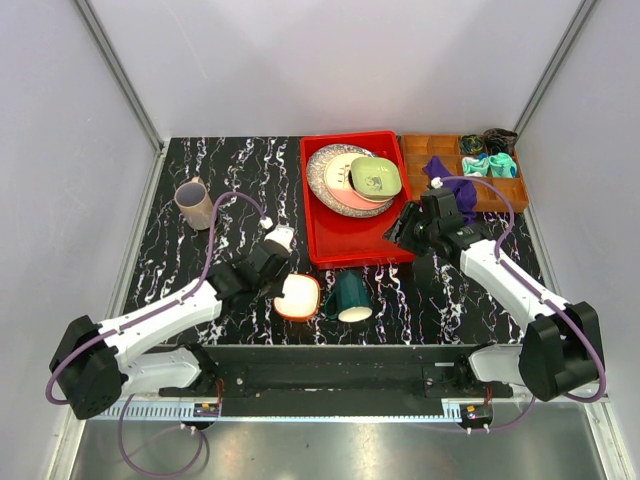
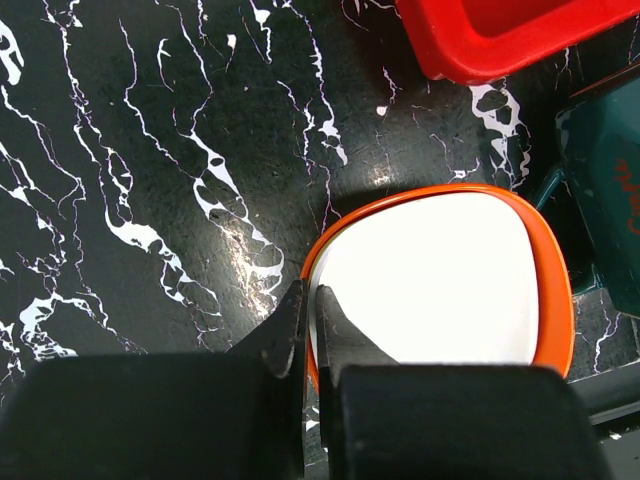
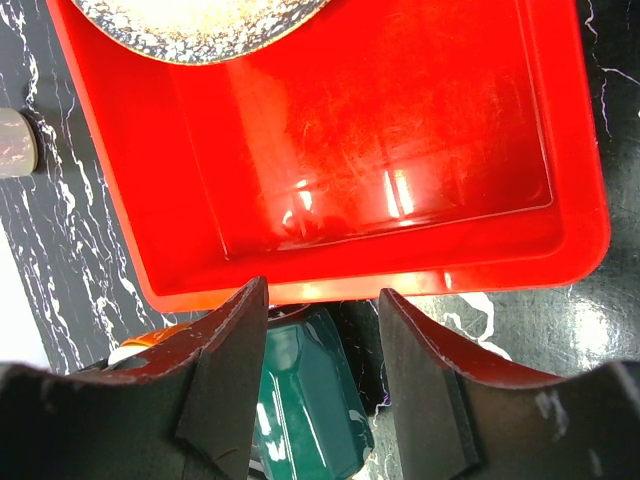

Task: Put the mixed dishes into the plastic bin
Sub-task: Pick up the bowl from the center of the board.

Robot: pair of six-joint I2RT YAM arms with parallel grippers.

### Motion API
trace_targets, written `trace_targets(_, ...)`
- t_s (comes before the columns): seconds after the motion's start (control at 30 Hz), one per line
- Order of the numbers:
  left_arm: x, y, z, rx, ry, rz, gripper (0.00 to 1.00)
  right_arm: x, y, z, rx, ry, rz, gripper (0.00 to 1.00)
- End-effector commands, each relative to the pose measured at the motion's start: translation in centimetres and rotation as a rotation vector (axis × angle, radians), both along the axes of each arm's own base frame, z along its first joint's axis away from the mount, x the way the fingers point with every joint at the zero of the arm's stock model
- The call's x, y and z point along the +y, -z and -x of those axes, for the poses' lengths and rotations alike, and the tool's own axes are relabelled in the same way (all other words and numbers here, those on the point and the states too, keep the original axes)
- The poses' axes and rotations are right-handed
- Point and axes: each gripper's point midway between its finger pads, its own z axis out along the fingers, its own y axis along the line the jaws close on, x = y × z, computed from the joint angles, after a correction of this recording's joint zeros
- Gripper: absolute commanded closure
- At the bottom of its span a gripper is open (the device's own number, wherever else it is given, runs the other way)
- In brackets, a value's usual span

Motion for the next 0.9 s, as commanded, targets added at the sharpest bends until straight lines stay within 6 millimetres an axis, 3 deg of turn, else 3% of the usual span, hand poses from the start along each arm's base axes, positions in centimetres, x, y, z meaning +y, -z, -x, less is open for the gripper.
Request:
trace_targets(0.0, -1.5, -2.6, -1.4, -0.067, 0.008, 0.059, 1.00, 0.6, -0.6, -0.6, -0.032, -0.006, -0.028, 0.43)
trace_targets(0.57, -2.3, -8.4, -2.3, -0.164, 0.010, 0.149, 1.00, 0.4, 0.0, -0.4, -0.022, 0.002, -0.027, 0.43)
trace_targets(0.87, -0.8, -10.9, -3.4, -0.254, -0.060, 0.132, 1.00, 0.1, -0.7, -0.3, -0.048, 0.011, -0.024, 0.43)
